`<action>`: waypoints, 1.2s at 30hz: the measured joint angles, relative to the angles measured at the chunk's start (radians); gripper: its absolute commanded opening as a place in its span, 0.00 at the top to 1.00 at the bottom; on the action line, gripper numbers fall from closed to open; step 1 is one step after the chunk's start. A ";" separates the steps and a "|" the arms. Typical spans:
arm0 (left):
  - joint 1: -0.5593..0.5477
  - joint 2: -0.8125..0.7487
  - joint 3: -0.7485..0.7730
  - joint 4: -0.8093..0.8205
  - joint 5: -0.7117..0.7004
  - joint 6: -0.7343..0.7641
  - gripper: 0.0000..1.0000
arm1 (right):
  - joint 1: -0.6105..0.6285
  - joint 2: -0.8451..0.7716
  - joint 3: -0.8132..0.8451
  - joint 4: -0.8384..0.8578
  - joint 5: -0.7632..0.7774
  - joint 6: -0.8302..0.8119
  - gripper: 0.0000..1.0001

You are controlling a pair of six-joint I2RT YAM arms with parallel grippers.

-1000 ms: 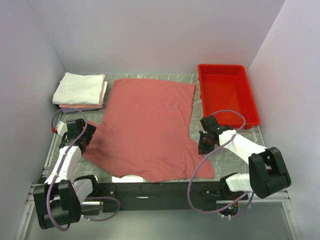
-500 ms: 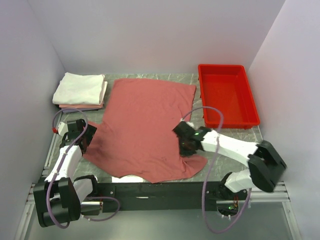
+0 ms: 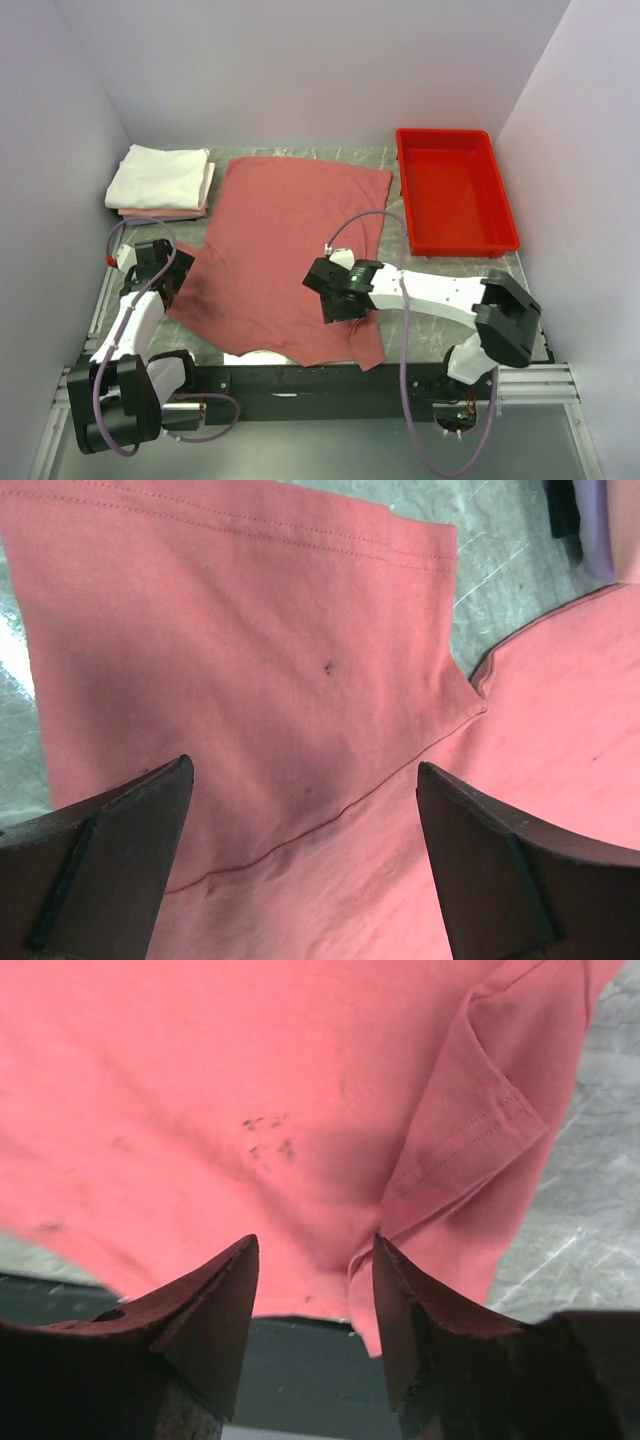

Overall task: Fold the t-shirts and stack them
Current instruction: Flatten the tshirt out

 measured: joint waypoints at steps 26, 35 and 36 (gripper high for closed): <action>0.000 0.040 0.000 0.016 0.001 0.003 0.01 | -0.298 -0.164 -0.329 0.306 -0.296 0.025 0.50; 0.000 0.072 0.000 0.019 -0.001 0.008 0.01 | -0.303 -0.214 -0.344 0.307 -0.173 0.078 1.00; 0.000 0.077 0.000 0.019 -0.001 0.008 0.01 | -0.304 -0.217 -0.344 0.303 -0.159 0.079 1.00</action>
